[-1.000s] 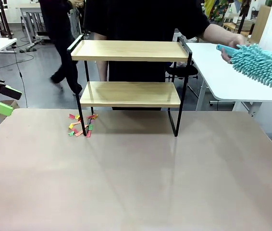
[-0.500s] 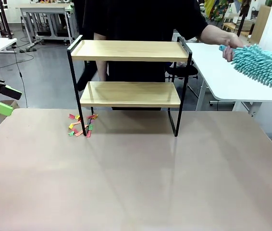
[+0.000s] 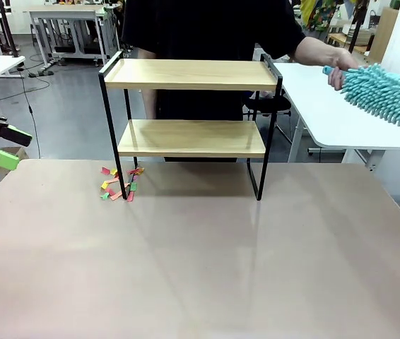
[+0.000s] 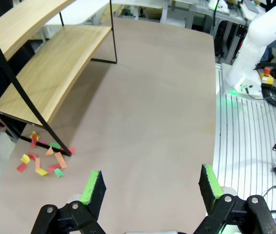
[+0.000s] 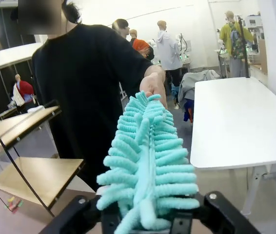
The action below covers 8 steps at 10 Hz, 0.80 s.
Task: Clean the shelf.
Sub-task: Hand the Duster back to the human.
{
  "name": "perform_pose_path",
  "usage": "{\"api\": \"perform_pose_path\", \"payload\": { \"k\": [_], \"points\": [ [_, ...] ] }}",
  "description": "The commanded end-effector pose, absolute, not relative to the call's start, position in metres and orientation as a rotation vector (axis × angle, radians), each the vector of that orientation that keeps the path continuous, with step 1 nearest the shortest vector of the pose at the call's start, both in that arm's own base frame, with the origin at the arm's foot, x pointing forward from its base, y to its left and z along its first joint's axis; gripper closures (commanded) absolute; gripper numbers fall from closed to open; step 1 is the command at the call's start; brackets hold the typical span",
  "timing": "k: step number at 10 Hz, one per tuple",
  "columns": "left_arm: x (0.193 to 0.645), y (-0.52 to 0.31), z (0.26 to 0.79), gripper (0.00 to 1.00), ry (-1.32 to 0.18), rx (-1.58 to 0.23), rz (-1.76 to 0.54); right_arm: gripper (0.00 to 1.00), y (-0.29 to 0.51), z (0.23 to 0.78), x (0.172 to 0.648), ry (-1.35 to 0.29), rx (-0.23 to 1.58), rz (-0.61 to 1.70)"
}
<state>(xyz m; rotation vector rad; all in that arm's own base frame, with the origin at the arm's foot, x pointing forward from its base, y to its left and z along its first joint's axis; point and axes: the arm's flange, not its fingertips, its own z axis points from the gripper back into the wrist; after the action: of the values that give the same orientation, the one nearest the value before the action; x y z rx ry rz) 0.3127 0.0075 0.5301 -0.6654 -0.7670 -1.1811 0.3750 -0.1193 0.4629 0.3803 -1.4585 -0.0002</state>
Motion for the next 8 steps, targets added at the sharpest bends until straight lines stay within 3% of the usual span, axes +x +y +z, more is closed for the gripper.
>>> {"api": "perform_pose_path", "payload": {
  "k": [1,5,8],
  "points": [
    [0.314,0.007,0.533,0.00,-0.779,-0.680,-1.179,0.00,-0.139,0.502,0.363,-1.516,0.482,-0.062],
    [0.314,0.007,0.533,0.00,-0.779,-0.680,-1.179,0.00,-0.213,0.587,0.342,-1.683,0.708,-0.326],
    [0.314,0.007,0.533,0.00,-0.779,-0.680,-1.179,0.00,-0.251,0.599,0.336,-1.714,0.775,-0.454]
  ]
}}
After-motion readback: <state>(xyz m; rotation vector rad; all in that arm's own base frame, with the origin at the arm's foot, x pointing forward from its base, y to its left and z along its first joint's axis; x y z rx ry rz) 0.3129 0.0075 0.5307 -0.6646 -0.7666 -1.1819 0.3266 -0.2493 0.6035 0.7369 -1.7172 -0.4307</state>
